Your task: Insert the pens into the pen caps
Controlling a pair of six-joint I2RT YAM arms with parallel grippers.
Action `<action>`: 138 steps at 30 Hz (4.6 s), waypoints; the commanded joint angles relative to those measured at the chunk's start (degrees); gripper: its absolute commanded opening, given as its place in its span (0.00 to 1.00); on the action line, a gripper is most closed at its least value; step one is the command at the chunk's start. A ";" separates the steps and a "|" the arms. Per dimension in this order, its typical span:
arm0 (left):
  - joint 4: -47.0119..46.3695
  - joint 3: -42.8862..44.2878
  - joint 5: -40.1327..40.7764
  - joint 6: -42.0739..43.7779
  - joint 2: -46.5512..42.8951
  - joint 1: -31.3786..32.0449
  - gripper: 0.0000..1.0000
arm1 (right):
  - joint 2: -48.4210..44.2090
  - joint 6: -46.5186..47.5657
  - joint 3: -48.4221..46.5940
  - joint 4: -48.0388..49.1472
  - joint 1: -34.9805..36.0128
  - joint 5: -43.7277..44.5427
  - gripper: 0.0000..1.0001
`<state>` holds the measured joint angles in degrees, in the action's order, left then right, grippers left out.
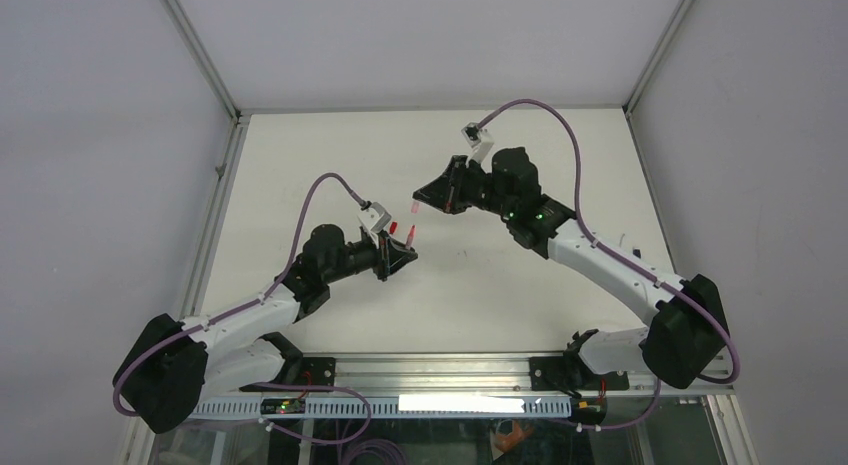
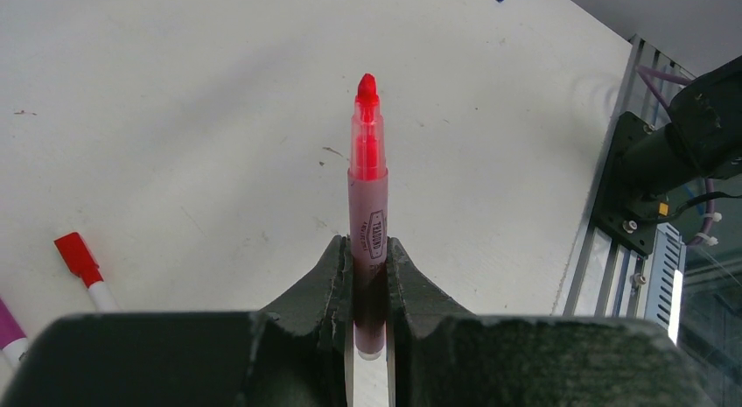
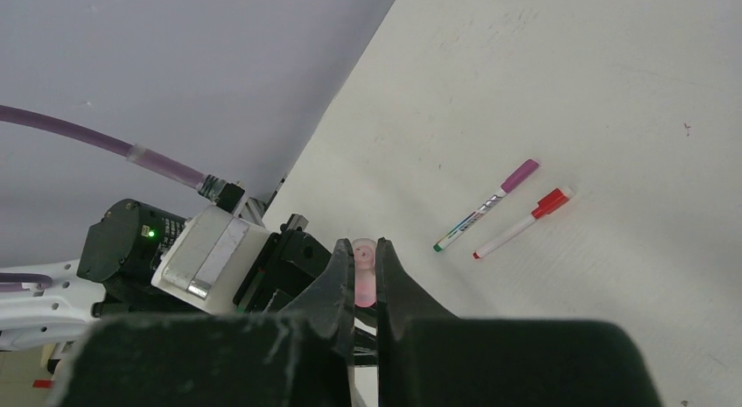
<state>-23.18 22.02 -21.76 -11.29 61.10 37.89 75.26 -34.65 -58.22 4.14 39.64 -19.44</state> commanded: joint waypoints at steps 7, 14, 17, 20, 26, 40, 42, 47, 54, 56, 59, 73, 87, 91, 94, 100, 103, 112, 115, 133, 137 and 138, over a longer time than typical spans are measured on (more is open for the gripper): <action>-1.10 2.15 0.02 1.35 -3.84 0.16 0.00 | 0.32 1.29 1.43 -0.62 2.50 -1.63 0.00; -0.34 2.06 0.56 1.75 -4.50 0.15 0.00 | 0.51 1.72 1.03 -2.04 3.24 -1.65 0.00; -0.42 1.99 0.78 1.77 -4.50 0.10 0.00 | 0.50 1.94 0.76 -2.64 3.65 -1.83 0.00; -0.37 1.84 1.19 1.87 -4.64 0.08 0.00 | 0.23 2.25 0.71 -3.21 4.31 -2.00 0.00; 1.47 2.75 4.13 2.99 -5.73 0.09 0.00 | -0.58 2.77 2.09 -3.62 6.22 -1.22 0.00; 3.24 9.61 4.71 5.90 -8.89 0.08 0.00 | -1.02 2.77 5.73 -6.96 12.06 -1.22 0.00; 3.51 9.99 4.62 5.93 -9.64 0.08 0.00 | -0.96 2.77 5.54 -7.64 12.46 -1.22 0.00; 3.77 11.49 5.13 6.29 -9.49 0.08 0.00 | 0.15 2.77 4.74 -8.44 14.81 -1.22 0.00; 3.01 15.30 5.98 8.45 -8.81 0.08 0.00 | 2.69 2.77 5.32 -8.72 16.85 -1.22 0.00; 2.36 16.47 6.15 8.93 -9.01 0.08 0.00 | 3.18 4.65 5.48 -9.11 17.04 8.37 0.00; 1.16 17.93 6.87 9.25 -9.46 0.08 0.00 | 4.34 4.46 5.08 -11.13 17.35 11.35 0.00; -2.18 19.16 8.02 9.88 -11.71 0.08 0.00 | 11.78 3.02 4.12 -15.47 20.03 13.38 0.00; -3.12 18.15 12.38 9.87 -15.44 0.08 0.00 | 15.86 1.17 3.64 -17.68 21.62 14.75 0.00; -4.34 17.44 12.01 10.05 -15.82 0.08 0.00 | 16.59 1.47 3.38 -17.59 21.80 13.95 0.00; -5.13 17.05 12.37 10.22 -16.28 0.08 0.00 | 17.16 1.52 3.29 -17.68 21.93 13.24 0.00; -9.70 14.79 14.35 10.10 -17.05 0.08 0.00 | 18.22 1.10 3.04 -18.00 22.13 12.57 0.00; -11.10 13.99 13.91 10.23 -17.42 0.08 0.00 | 18.52 1.09 2.85 -18.45 22.28 12.62 0.00; -10.41 14.92 7.58 10.45 -16.25 0.08 0.00 | 19.52 1.78 2.75 -18.04 22.24 11.12 0.00; -7.99 16.46 3.10 10.76 -15.56 0.00 0.00 | 19.74 1.92 2.82 -18.02 22.30 10.21 0.00; -8.28 19.29 -17.68 6.38 -11.92 -4.78 0.00 | 15.49 3.15 6.80 -18.03 22.28 9.82 0.00; -8.45 19.05 -15.83 6.69 -11.86 -5.27 0.00 | 14.22 2.95 7.73 -18.09 22.27 9.78 0.00; -8.23 18.95 -14.72 7.01 -11.88 -5.35 0.00 | 13.80 2.89 7.91 -18.20 22.24 9.71 0.00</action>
<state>7.38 29.98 -26.61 -7.70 53.01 31.79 84.14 -33.28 -56.12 6.66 56.84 2.59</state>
